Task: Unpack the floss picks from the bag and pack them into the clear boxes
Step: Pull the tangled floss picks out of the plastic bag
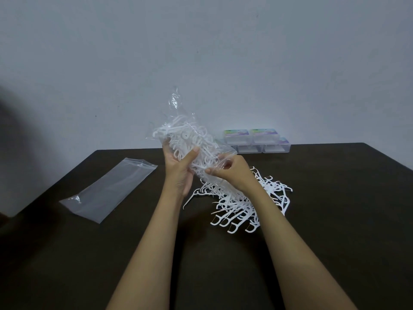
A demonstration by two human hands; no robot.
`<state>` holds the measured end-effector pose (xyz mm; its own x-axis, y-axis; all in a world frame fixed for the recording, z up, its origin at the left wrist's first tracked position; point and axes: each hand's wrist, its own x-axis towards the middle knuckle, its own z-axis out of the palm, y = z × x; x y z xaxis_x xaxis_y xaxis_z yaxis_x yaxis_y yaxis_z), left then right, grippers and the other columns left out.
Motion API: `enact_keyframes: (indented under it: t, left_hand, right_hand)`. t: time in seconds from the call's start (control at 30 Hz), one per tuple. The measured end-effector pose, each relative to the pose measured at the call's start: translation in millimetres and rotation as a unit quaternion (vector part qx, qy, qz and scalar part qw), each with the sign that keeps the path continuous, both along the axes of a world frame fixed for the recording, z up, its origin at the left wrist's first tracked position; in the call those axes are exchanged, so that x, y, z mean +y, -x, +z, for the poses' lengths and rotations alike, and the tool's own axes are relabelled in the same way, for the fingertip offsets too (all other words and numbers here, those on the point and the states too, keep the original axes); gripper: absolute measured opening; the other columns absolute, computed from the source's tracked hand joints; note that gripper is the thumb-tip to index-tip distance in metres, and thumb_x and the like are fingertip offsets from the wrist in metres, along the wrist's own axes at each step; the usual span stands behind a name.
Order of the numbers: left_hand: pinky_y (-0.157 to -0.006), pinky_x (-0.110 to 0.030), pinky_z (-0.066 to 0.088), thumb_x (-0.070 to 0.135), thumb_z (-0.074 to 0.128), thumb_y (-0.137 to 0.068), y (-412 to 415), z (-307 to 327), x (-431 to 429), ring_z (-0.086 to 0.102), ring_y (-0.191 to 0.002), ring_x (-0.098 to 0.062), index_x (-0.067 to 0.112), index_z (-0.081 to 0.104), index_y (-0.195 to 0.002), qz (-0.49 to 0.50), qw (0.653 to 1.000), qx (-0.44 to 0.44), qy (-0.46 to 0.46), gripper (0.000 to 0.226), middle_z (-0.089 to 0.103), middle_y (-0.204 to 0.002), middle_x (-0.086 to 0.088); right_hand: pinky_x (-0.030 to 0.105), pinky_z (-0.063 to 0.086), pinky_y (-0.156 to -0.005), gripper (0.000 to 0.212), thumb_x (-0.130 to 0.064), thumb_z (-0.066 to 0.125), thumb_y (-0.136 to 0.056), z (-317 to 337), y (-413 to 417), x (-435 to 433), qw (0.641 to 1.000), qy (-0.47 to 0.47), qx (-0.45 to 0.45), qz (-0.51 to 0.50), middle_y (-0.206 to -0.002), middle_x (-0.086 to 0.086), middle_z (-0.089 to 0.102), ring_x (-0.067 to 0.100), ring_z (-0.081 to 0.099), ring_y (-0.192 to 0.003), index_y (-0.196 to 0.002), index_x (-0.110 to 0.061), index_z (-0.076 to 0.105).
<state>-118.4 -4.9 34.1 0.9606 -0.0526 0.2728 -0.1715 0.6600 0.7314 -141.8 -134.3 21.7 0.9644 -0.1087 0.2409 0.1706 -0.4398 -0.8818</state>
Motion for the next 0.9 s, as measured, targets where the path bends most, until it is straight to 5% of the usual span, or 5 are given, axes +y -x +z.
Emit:
enact_keyframes:
  t: [0.1,0.27,0.37,0.7,0.9]
  left_hand:
    - [-0.086,-0.038,0.051,-0.015,0.049,-0.083,-1.4,-0.8,1.5,0.057,-0.105,-0.019,0.031,0.025,-0.136,-0.008,1.0,-0.001,0.008,0.074,0.044,-0.132,-0.009]
    - [-0.083,-0.037,0.054,-0.016,0.05,-0.082,-4.7,-1.2,3.8,0.058,-0.103,-0.02,0.026,0.028,-0.134,0.0,1.0,-0.005,0.013,0.07,0.044,-0.131,-0.011]
    - [-0.096,-0.047,0.046,-0.017,0.05,-0.082,-6.6,-1.5,6.0,0.054,-0.112,-0.027,0.03,0.031,-0.126,0.005,1.0,0.001,0.024,0.067,0.042,-0.135,-0.012]
    - [-0.092,-0.044,0.048,-0.014,0.052,-0.083,-11.9,-2.4,10.3,0.045,-0.126,-0.034,0.025,0.021,-0.14,0.025,0.999,0.025,0.028,0.075,0.028,-0.147,-0.016]
    - [-0.096,-0.046,0.044,-0.015,0.05,-0.084,-9.3,0.2,11.3,0.054,-0.112,-0.025,0.026,0.021,-0.14,0.038,0.999,0.017,0.032,0.075,0.036,-0.14,-0.012]
  right_hand:
    - [0.054,0.052,-0.08,0.058,-0.044,0.079,-0.06,1.3,1.5,-0.5,1.0,-0.01,-0.003,0.011,-0.095,0.028,0.064,0.044,0.06,-0.084,-0.091,0.004,0.064]
    - [0.033,0.043,-0.065,0.018,-0.017,0.074,-0.075,5.9,4.1,-1.6,0.999,-0.027,0.004,0.016,-0.082,0.027,0.063,0.02,0.047,-0.069,-0.078,-0.002,0.065]
    - [0.026,0.036,-0.056,0.027,-0.02,0.073,-0.076,4.6,3.3,-6.0,0.999,-0.033,0.011,0.015,-0.063,0.008,0.049,0.014,0.039,-0.057,-0.067,-0.002,0.056]
    - [0.025,0.039,-0.062,0.02,-0.005,0.065,-0.078,5.9,4.2,-12.6,0.997,-0.074,0.009,0.014,-0.067,0.002,0.049,0.012,0.042,-0.062,-0.068,-0.014,0.05]
    - [0.02,0.042,-0.061,0.026,0.006,0.063,-0.076,7.0,3.4,-18.2,0.993,-0.117,0.005,0.002,-0.068,0.003,0.051,0.012,0.046,-0.062,-0.07,-0.015,0.049]
